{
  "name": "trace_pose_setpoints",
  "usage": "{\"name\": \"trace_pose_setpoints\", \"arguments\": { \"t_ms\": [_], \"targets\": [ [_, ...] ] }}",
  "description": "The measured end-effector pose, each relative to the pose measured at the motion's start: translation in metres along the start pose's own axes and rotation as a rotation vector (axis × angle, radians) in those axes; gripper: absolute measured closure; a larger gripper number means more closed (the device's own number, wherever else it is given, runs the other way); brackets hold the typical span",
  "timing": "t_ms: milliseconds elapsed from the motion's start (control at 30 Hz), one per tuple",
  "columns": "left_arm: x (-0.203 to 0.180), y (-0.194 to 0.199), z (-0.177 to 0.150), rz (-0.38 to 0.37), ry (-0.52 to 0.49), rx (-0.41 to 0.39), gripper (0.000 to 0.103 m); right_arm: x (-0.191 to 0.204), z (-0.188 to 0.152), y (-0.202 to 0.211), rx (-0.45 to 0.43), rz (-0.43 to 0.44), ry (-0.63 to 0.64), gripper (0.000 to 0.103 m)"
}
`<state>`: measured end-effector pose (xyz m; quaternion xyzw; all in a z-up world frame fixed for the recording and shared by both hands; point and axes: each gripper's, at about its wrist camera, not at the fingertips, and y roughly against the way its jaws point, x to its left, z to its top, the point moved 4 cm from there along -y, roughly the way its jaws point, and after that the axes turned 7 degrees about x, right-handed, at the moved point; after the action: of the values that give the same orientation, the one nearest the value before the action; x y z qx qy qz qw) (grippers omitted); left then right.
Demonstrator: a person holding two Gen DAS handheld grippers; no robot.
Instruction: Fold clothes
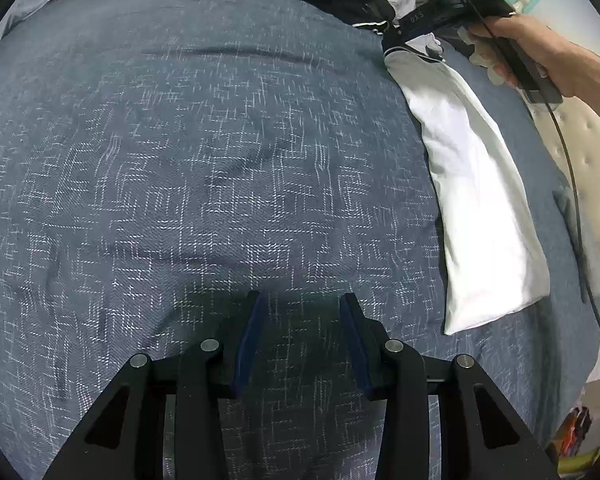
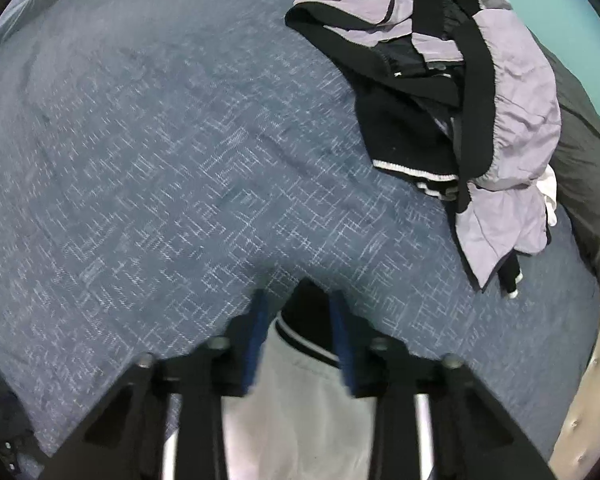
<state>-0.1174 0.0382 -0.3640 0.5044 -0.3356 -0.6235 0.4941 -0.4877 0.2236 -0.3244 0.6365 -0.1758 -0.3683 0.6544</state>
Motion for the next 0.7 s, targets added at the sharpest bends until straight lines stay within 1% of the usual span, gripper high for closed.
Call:
{"name": "trace_pose_setpoints", "arguments": {
  "t_ms": [33, 100, 167, 267, 333, 500, 667, 700],
  "targets": [
    [0.000, 0.000, 0.000, 0.000, 0.000, 0.000, 0.060, 0.000, 0.000, -0.001, -0.001, -0.001, 0.004, 0.089],
    [0.000, 0.000, -0.001, 0.000, 0.000, 0.001, 0.060, -0.001, -0.001, -0.002, -0.005, 0.001, 0.007, 0.096],
    [-0.001, -0.001, -0.001, 0.000, -0.001, 0.002, 0.060, -0.003, -0.001, 0.000, -0.022, 0.003, -0.001, 0.097],
    [-0.002, -0.002, -0.002, 0.001, -0.002, 0.004, 0.060, -0.013, 0.001, 0.007, -0.071, 0.006, -0.058, 0.098],
    [-0.002, 0.000, -0.004, 0.001, -0.002, 0.004, 0.060, -0.025, 0.002, 0.008, -0.083, 0.009, -0.117, 0.098],
    [-0.004, -0.001, -0.006, 0.003, -0.005, 0.006, 0.060, -0.039, 0.004, 0.004, -0.098, 0.059, -0.207, 0.098],
    [-0.007, -0.002, -0.007, 0.002, -0.008, 0.008, 0.060, -0.039, 0.005, -0.010, -0.065, 0.107, -0.291, 0.097],
    [-0.007, -0.002, -0.007, 0.002, -0.008, 0.009, 0.060, -0.041, 0.005, -0.008, -0.076, 0.120, -0.305, 0.095]
  ]
}}
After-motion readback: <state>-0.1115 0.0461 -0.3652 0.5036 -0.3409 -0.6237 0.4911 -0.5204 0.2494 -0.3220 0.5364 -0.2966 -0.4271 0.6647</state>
